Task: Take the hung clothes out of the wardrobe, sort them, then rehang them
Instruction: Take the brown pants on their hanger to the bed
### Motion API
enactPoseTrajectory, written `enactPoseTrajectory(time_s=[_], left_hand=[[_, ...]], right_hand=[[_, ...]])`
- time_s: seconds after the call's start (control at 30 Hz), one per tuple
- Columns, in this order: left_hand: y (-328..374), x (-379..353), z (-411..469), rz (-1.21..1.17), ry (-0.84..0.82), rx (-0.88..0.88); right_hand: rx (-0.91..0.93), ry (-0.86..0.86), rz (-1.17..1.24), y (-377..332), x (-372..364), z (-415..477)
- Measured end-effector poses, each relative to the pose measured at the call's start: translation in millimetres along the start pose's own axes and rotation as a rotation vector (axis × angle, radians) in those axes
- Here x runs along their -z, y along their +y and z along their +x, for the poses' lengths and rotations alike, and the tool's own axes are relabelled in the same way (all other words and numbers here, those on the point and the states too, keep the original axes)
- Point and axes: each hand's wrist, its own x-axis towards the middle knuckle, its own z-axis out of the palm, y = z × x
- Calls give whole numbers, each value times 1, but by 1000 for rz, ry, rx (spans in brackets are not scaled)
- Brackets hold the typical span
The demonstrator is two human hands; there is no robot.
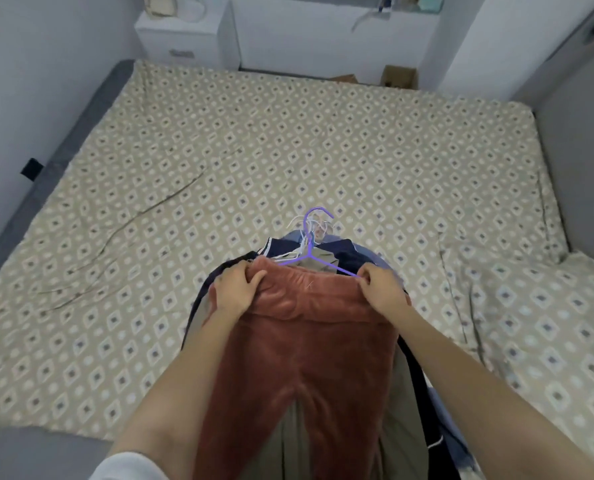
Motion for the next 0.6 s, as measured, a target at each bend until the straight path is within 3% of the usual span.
enactPoseTrajectory(time_s=[0.2, 0.33, 0.6], left_hand=[[-26, -23, 5, -54, -28, -22], [-40, -15, -14, -45, -4, -81], [-71, 38, -90, 27, 94, -23]], right_hand=[[33, -92, -188, 1, -31, 16], [121, -23, -281, -11, -48, 5], [371, -44, -375, -95, -52, -27]])
